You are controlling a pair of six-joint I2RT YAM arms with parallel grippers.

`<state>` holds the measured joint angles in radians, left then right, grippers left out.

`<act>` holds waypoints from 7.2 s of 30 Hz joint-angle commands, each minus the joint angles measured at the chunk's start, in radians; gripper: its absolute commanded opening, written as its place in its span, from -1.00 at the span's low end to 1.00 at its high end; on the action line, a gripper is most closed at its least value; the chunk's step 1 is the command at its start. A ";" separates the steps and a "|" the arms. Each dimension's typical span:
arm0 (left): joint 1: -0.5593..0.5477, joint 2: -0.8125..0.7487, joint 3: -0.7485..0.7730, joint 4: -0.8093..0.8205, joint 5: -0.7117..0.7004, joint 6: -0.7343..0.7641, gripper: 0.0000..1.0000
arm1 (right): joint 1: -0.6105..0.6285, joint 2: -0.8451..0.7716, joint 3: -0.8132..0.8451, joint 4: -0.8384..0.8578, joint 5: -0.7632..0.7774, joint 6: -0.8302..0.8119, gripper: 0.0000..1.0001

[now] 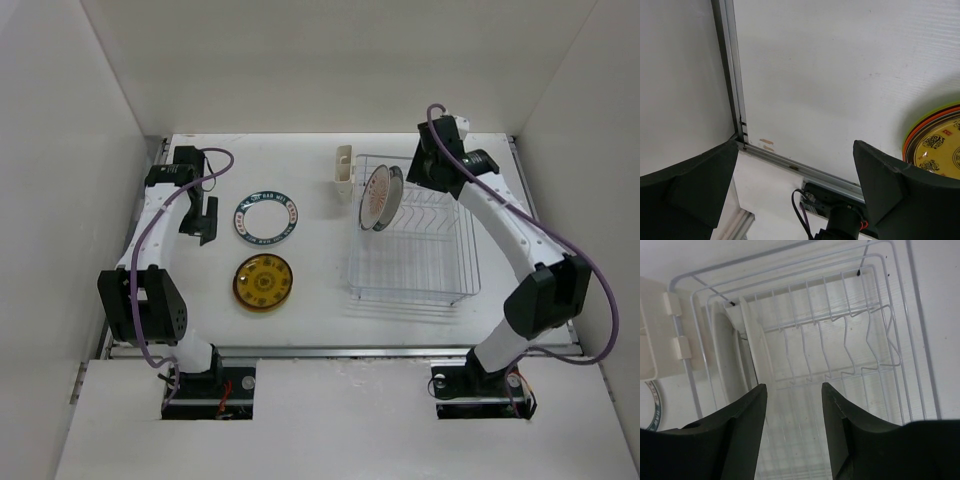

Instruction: Unload the plates from the dish rack

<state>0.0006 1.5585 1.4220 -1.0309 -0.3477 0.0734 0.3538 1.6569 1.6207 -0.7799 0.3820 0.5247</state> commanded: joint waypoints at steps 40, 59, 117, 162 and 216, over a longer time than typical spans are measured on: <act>0.002 -0.015 0.124 -0.067 0.180 0.043 1.00 | 0.113 0.038 0.419 -0.266 0.589 -0.155 -1.00; -0.045 0.159 0.356 -0.026 0.874 0.131 0.74 | 0.172 0.211 0.220 0.536 -0.946 -0.118 -1.00; 0.162 0.635 0.503 0.017 1.035 0.000 -1.00 | 0.201 0.020 0.295 0.300 -0.560 -0.201 0.94; -0.082 0.727 0.664 -0.097 0.423 0.051 1.00 | 0.132 0.247 0.255 -0.079 0.032 0.040 0.32; -0.149 0.313 0.675 -0.189 0.882 0.184 0.68 | 0.172 0.057 0.539 -0.193 0.103 -0.198 -1.00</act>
<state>-0.1493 1.9335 2.0911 -1.1847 0.3321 0.1917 0.5117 1.7687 2.1395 -1.0389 0.6155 0.3775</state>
